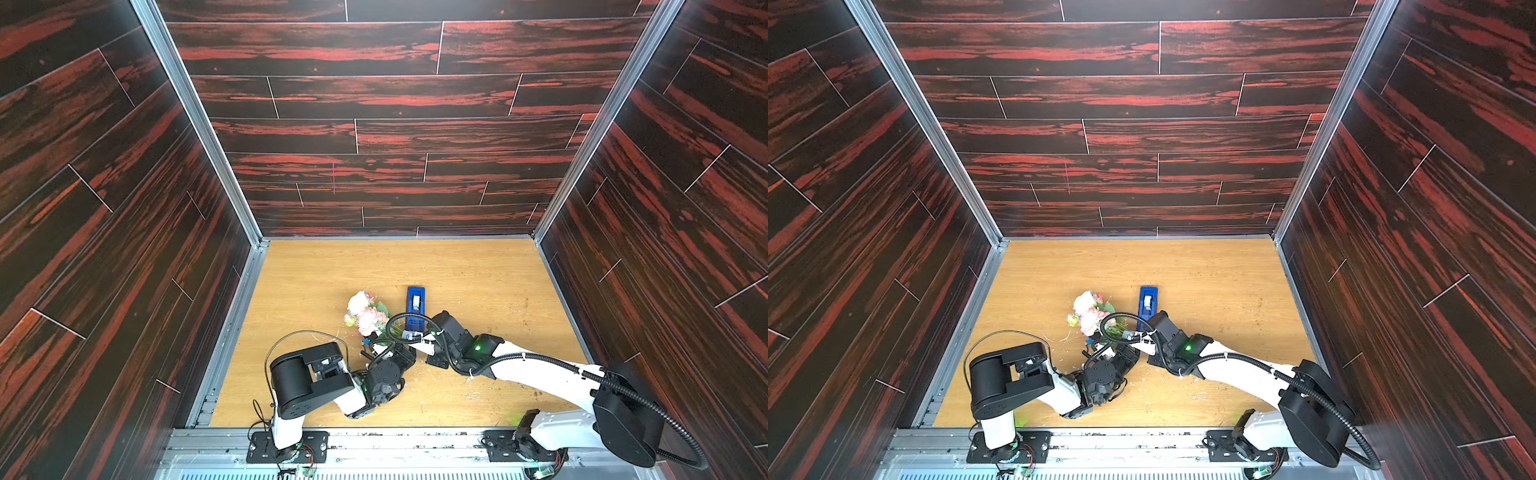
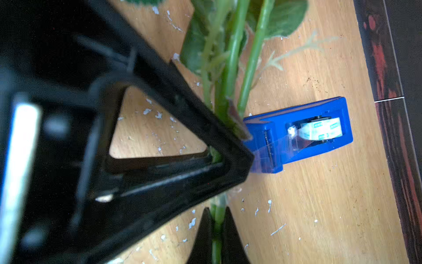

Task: Wrap bouquets with tape
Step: Wrap the tape around the bouquet.

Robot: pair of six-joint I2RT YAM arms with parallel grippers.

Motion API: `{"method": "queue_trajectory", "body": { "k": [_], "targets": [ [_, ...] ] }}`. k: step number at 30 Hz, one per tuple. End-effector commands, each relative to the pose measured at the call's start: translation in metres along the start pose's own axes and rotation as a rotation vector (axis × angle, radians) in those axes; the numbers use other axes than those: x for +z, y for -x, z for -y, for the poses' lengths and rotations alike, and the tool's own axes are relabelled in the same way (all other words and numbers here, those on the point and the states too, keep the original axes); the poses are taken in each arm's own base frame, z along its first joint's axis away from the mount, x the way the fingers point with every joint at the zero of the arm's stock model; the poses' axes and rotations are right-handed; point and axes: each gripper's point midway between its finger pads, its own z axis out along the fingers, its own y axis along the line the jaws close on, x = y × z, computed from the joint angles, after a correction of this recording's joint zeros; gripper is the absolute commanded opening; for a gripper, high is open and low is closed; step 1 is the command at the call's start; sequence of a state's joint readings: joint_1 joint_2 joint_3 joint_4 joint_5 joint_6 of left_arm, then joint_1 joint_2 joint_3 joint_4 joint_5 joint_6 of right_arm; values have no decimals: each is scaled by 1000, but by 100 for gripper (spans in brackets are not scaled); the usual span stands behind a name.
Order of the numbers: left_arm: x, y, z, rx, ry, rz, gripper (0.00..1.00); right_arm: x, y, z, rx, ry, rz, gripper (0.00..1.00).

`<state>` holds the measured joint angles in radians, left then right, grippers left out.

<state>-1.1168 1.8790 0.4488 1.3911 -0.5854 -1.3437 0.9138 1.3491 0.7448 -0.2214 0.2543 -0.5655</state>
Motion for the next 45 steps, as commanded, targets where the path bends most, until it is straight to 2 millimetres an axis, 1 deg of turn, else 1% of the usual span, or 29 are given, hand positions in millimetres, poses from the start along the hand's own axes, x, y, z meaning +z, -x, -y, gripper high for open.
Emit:
{"method": "queue_trajectory", "body": {
  "k": [1, 2, 4, 6, 8, 10, 15, 18, 22, 29, 34, 39, 42, 45],
  "targets": [
    [7, 12, 8, -1, -20, 49, 0, -17, 9, -47, -70, 230, 63, 29],
    [6, 12, 7, -1, -19, 46, 0, -22, 11, -48, -63, 258, 71, 37],
    [6, 10, 7, 2, -20, 37, 0, -31, 14, -44, -27, 307, 91, 43],
    [5, 8, 9, 17, -28, 17, 0, -43, 18, -37, 47, 398, 135, 48],
    [4, 4, 12, 34, -39, -10, 0, -52, 20, -28, 118, 480, 182, 49],
    [3, 3, 15, 42, -46, -22, 0, -55, 20, -19, 174, 556, 201, 50],
    [2, -2, 32, 75, -95, -56, 0, -42, 18, -4, 228, 652, 208, 51],
    [1, -2, 36, 79, -106, -61, 0, -37, 18, 5, 276, 704, 226, 51],
    [-2, 1, 36, 84, -104, -52, 0, -32, 14, -1, 297, 768, 197, 50],
    [-4, 0, 40, 84, -112, -55, 0, -22, 10, -6, 319, 791, 190, 49],
    [-4, -1, 40, 83, -113, -56, 0, -12, 9, -10, 342, 822, 188, 45],
    [-5, 2, 42, 85, -115, -45, 0, -4, 5, -11, 331, 780, 172, 41],
    [-5, 2, 42, 85, -115, -45, 0, -1, 2, -8, 326, 731, 173, 41],
    [-4, 1, 41, 86, -113, -45, 0, 0, 3, -10, 318, 709, 174, 42]
  ]
}}
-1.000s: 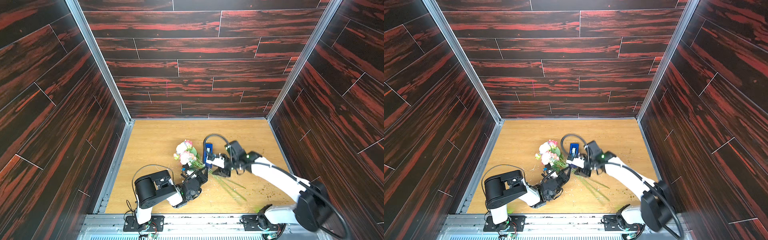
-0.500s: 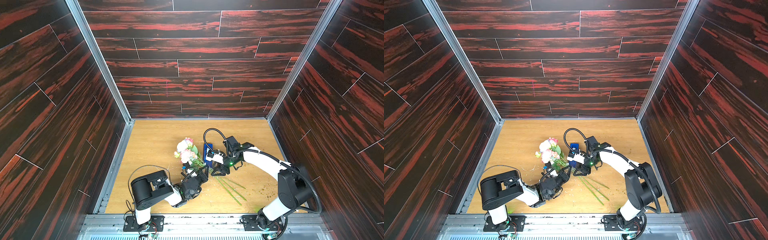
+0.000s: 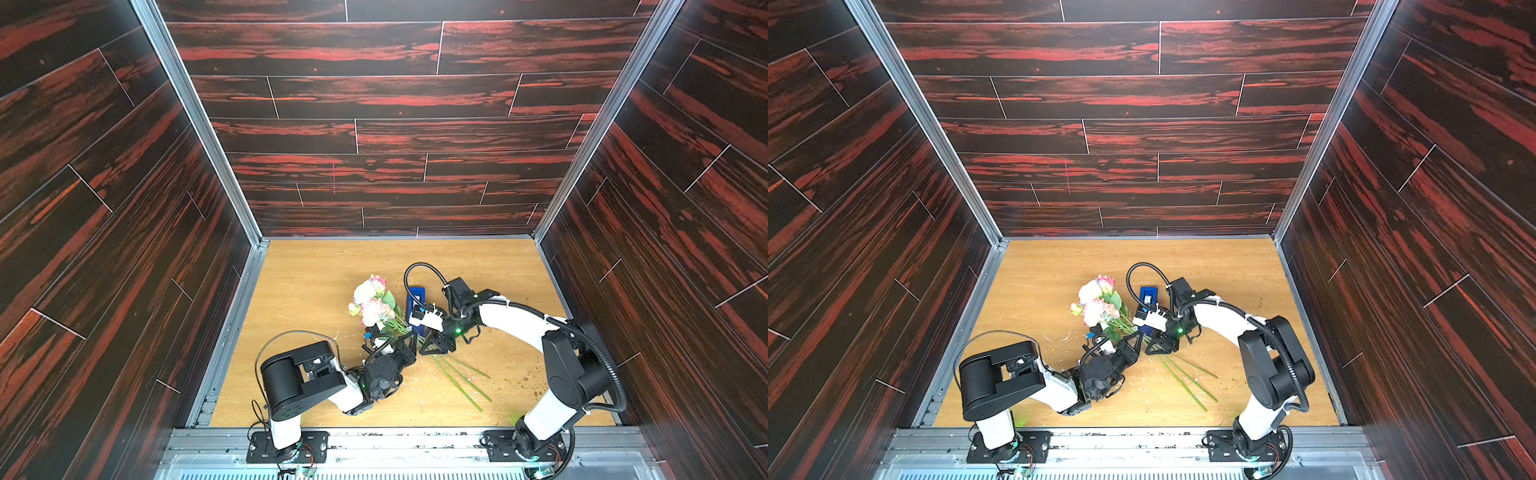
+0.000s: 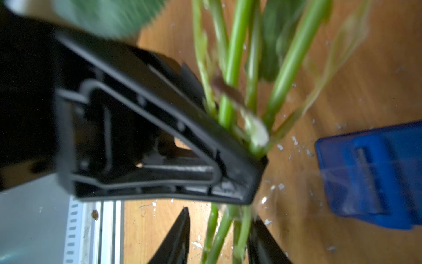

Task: Wrap bouquets with tape
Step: Wrap the tape around the bouquet.

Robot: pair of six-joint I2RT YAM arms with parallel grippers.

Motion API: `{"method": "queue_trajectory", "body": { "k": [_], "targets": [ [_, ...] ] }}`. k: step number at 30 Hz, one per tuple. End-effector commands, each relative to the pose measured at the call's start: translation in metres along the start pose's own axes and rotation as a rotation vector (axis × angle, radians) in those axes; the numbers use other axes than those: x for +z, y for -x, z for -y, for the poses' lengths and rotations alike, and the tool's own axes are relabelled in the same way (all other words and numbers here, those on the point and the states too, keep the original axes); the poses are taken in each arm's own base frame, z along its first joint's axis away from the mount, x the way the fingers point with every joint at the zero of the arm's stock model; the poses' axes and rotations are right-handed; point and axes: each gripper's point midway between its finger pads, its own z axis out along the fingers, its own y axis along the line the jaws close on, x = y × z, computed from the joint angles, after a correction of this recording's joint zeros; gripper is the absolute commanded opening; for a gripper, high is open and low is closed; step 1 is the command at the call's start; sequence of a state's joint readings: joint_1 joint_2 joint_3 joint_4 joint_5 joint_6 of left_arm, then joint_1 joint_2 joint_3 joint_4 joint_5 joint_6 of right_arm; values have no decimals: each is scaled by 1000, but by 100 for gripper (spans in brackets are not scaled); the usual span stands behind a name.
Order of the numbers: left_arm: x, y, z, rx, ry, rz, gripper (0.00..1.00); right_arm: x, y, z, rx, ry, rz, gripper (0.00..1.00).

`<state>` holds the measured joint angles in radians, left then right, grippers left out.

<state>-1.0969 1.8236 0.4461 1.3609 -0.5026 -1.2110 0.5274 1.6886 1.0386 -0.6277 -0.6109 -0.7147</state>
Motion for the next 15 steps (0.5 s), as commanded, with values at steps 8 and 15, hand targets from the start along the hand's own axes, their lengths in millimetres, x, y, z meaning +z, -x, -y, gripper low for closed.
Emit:
{"method": "queue_trajectory", "body": {
  "k": [8, 15],
  "targets": [
    [-4, 7, 20, -47, -62, 24, 6, 3, 6, 6, -64, -141, 16, 0],
    [-7, 9, 6, -82, -23, 47, 41, -6, 10, 6, -215, -344, -18, 0]
  ]
}}
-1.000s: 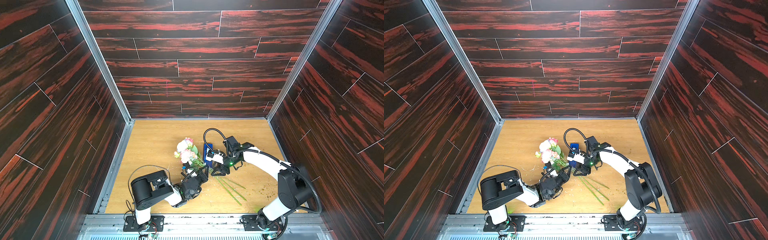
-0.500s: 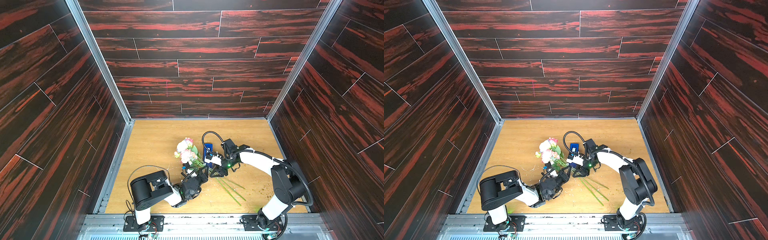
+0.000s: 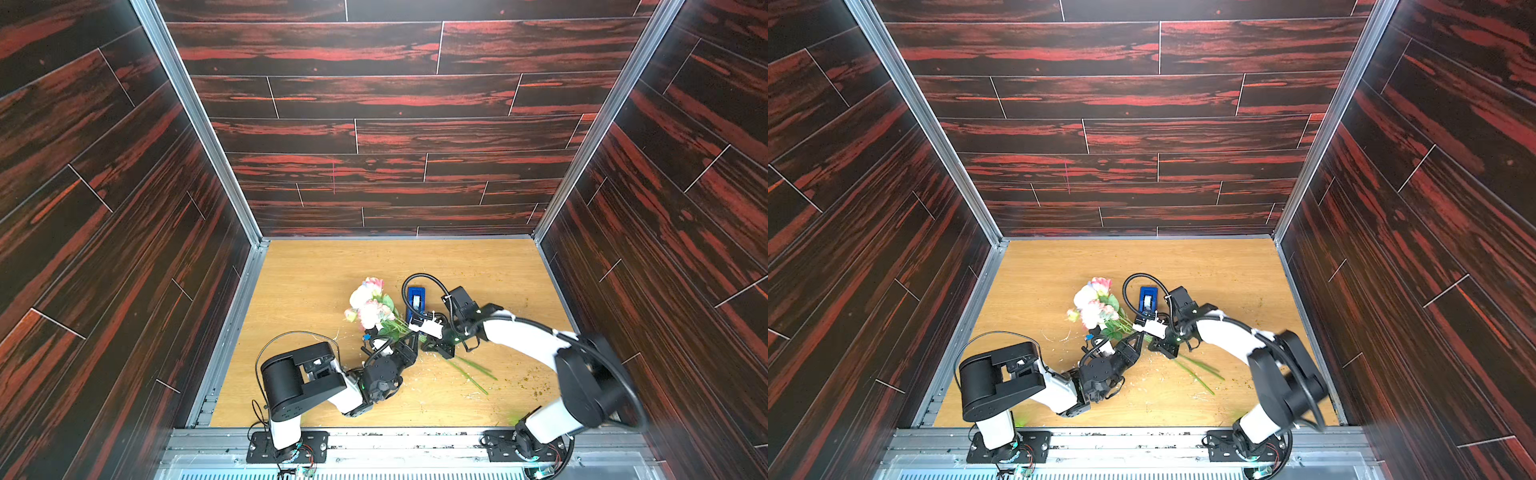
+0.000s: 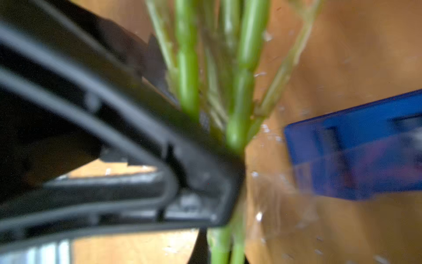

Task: Wrap bouquets with tape
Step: Wrap the tape around the bouquet.

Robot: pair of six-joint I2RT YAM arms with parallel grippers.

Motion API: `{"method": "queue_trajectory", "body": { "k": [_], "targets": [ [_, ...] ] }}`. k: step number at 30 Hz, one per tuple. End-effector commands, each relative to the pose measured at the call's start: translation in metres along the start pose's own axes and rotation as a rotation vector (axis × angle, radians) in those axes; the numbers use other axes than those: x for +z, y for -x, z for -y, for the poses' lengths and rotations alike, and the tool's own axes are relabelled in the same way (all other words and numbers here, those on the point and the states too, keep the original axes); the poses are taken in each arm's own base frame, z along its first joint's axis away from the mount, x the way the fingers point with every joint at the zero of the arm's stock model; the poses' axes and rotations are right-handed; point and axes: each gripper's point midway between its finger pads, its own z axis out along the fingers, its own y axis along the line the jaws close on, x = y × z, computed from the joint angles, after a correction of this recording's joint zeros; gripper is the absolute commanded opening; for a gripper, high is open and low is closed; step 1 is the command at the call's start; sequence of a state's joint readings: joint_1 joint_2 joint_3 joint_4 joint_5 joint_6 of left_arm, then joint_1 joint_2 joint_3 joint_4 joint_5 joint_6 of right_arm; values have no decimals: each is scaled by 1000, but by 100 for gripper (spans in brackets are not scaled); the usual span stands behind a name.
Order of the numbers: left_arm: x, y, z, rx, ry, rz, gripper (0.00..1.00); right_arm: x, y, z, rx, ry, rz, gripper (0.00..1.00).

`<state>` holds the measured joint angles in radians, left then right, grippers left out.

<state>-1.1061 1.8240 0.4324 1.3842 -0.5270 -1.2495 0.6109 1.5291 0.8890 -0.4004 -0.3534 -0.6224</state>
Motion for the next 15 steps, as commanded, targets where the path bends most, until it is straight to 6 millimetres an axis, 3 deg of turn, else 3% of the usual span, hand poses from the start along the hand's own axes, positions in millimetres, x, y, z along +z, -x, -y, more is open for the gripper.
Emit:
{"method": "queue_trajectory", "body": {
  "k": [1, 15],
  "targets": [
    [-2, 6, 6, -43, -20, 29, 43, -4, 10, -3, -131, -104, 3, 0],
    [-5, 12, -3, -70, 9, 63, 47, 5, -5, 4, -324, -424, -135, 0]
  ]
}}
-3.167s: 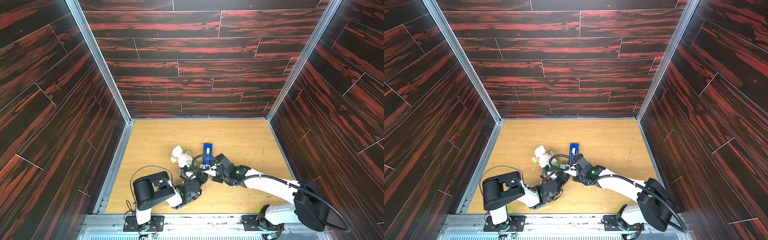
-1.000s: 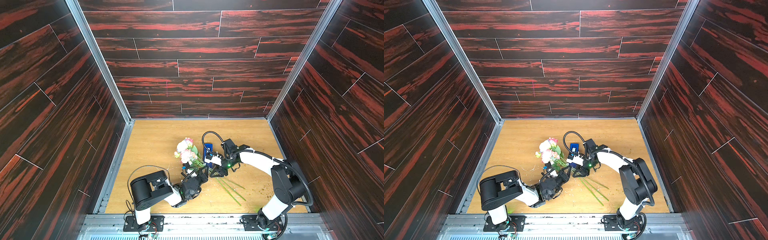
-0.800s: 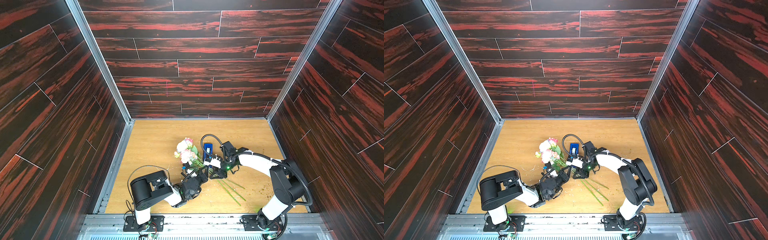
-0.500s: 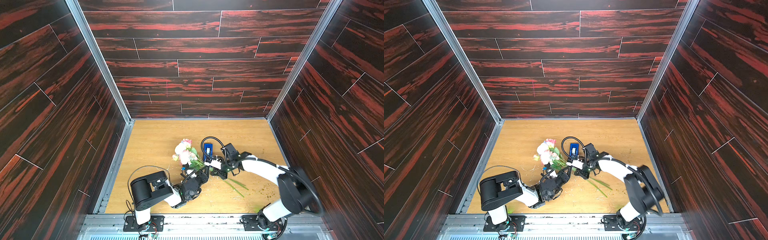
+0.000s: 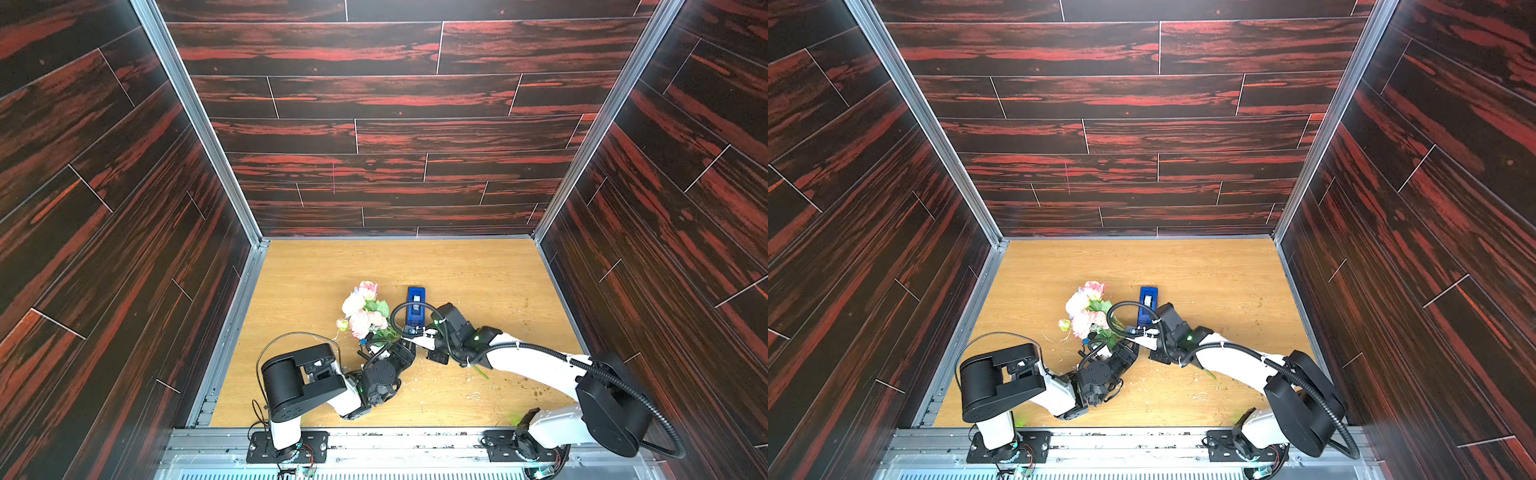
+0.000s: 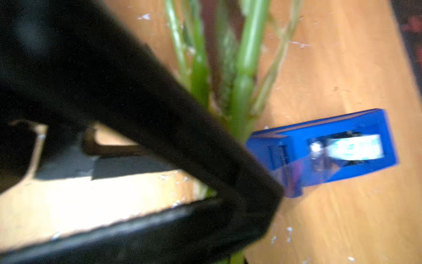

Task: Wrap bouquets with tape
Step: Wrap the tape around the bouquet.

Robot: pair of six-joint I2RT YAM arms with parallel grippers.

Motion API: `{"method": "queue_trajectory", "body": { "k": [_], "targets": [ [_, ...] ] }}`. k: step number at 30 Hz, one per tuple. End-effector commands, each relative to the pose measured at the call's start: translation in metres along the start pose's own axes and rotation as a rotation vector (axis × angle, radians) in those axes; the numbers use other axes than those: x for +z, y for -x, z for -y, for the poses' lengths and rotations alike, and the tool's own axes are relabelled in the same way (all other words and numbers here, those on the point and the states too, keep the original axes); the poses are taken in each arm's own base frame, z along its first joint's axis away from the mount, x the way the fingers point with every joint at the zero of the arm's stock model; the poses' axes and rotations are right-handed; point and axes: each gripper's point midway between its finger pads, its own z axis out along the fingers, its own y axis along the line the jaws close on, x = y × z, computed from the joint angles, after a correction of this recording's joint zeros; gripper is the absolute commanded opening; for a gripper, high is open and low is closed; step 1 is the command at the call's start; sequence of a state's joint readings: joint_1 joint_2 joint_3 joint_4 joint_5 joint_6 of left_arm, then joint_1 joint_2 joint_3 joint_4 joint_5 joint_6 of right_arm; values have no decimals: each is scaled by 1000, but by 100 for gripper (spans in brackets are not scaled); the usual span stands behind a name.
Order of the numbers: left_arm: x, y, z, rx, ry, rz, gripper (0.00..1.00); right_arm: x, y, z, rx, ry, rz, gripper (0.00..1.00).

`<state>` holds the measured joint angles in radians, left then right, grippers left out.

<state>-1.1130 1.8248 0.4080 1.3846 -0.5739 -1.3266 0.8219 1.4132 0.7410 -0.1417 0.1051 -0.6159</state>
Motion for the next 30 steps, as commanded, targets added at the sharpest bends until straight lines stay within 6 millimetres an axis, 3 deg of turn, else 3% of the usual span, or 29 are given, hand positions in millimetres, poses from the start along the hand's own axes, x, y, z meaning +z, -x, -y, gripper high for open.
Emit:
{"method": "queue_trajectory", "body": {
  "k": [1, 12, 30],
  "targets": [
    [1, 7, 7, -8, -22, 32, 47, 0, -14, -7, -115, -47, -67, 0],
    [2, 19, 9, -13, -15, 95, 45, -4, -15, -10, -147, -115, -97, 0],
    [16, 20, -1, -49, 3, 108, 4, -13, -9, -24, -155, -70, -64, 0]
  ]
}}
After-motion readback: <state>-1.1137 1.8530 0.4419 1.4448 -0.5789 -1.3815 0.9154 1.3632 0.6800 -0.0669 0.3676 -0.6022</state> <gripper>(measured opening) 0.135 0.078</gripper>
